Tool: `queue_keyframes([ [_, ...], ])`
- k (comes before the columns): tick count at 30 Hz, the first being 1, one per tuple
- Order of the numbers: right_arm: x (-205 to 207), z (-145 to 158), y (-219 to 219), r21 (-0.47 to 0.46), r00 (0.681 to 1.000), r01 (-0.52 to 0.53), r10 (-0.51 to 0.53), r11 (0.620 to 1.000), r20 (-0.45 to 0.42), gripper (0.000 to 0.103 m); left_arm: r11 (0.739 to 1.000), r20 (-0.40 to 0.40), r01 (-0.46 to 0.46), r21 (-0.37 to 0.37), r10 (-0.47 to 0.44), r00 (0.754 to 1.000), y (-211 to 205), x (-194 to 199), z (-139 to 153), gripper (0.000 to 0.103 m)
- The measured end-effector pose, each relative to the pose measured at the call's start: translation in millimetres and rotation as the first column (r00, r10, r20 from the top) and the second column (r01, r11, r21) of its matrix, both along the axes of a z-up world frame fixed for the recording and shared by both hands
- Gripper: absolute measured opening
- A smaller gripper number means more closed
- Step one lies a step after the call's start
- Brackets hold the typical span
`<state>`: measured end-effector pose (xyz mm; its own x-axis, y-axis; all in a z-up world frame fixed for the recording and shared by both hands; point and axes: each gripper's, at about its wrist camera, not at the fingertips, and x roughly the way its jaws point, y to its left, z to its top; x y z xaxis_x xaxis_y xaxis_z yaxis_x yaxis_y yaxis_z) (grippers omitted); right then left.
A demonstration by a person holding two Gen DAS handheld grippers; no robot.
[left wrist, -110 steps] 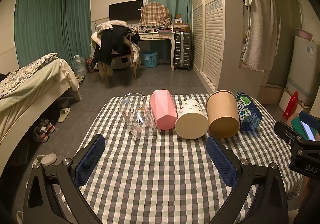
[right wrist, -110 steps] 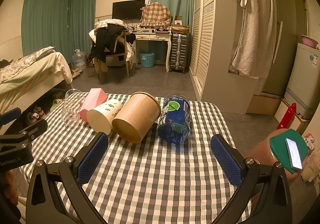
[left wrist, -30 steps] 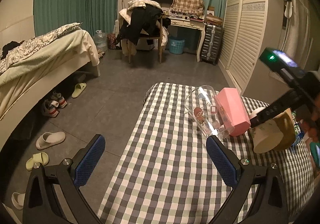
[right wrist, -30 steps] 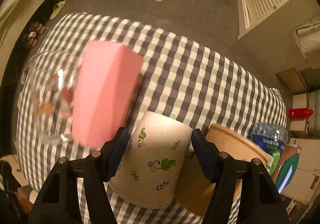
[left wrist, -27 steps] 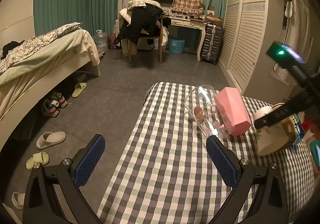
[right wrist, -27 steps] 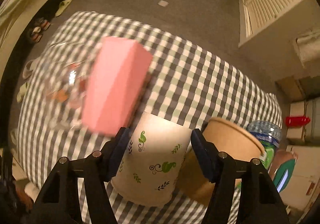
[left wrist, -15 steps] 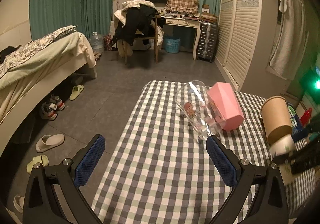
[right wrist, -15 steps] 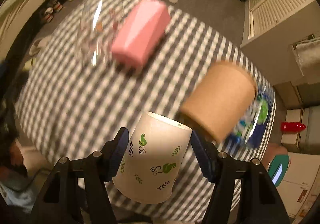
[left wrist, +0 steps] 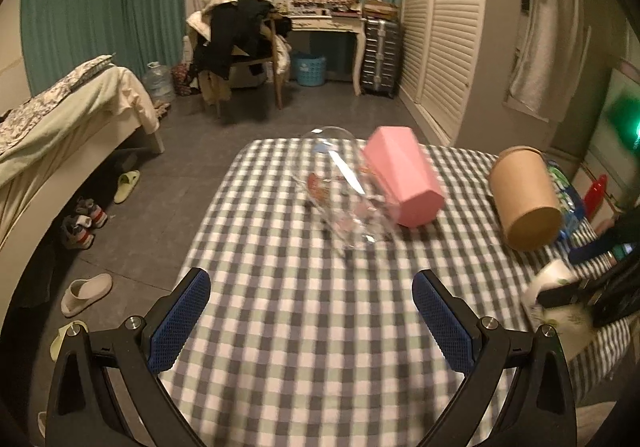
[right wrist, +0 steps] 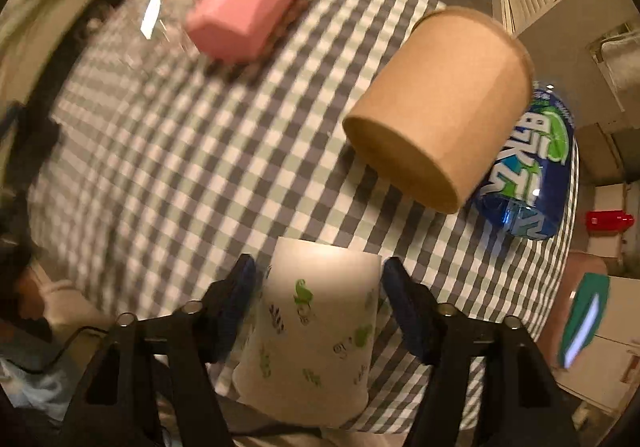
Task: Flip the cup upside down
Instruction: 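Lift the white cup with the right gripper toward the left gripper, then grasp the white cup with the left gripper while the right gripper releases it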
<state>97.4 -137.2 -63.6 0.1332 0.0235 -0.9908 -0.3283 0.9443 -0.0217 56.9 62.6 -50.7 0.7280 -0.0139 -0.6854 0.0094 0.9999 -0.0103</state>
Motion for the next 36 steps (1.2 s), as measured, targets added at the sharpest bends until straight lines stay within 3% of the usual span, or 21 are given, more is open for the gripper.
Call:
queue_keyframes([
  [5,-24,43,-42,0.070,0.989,0.021,-0.031,0.997,0.147,0.080,0.996,-0.043,0.090,-0.025,-0.091,0.995,-37,-2,8,0.103],
  [11,-55,64,-80,-0.065,0.958,0.039,-0.019,0.997,0.287,0.081,0.976,-0.107,0.202,-0.088,-0.211,0.972,-99,2,22,0.103],
  [15,-77,66,-109,-0.100,0.941,0.050,-0.013,0.994,0.339,0.081,0.959,-0.166,0.270,-0.083,-0.280,0.945,-145,14,30,0.103],
  [20,-92,57,-137,-0.031,0.942,0.046,-0.033,0.998,0.335,0.081,0.941,-0.308,0.336,-0.033,-0.329,0.892,-185,30,8,0.103],
  [23,-96,44,-142,-0.005,0.942,0.046,-0.041,0.999,0.334,0.081,0.937,-0.373,0.347,-0.031,-0.333,0.866,-195,36,-8,0.094],
  [27,-101,33,-152,0.023,0.942,0.051,-0.056,0.998,0.330,0.081,0.936,-0.434,0.349,-0.042,-0.332,0.838,-204,43,-24,0.072],
  [30,-102,29,-156,0.039,0.939,0.065,-0.075,0.997,0.335,0.081,0.931,-0.420,0.363,-0.018,-0.337,0.843,-209,43,-27,0.066],
  [32,-101,28,-156,0.053,0.937,0.069,-0.083,0.996,0.338,0.081,0.930,-0.388,0.365,-0.053,-0.355,0.850,-206,42,-19,0.063],
  [34,-103,30,-155,0.061,0.933,0.074,-0.091,0.995,0.348,0.081,0.932,-0.311,0.357,-0.064,-0.359,0.880,-200,36,-3,0.063],
  [36,-104,31,-153,0.072,0.927,0.081,-0.102,0.994,0.361,0.081,0.940,-0.193,0.340,-0.018,-0.337,0.921,-193,27,17,0.063],
])
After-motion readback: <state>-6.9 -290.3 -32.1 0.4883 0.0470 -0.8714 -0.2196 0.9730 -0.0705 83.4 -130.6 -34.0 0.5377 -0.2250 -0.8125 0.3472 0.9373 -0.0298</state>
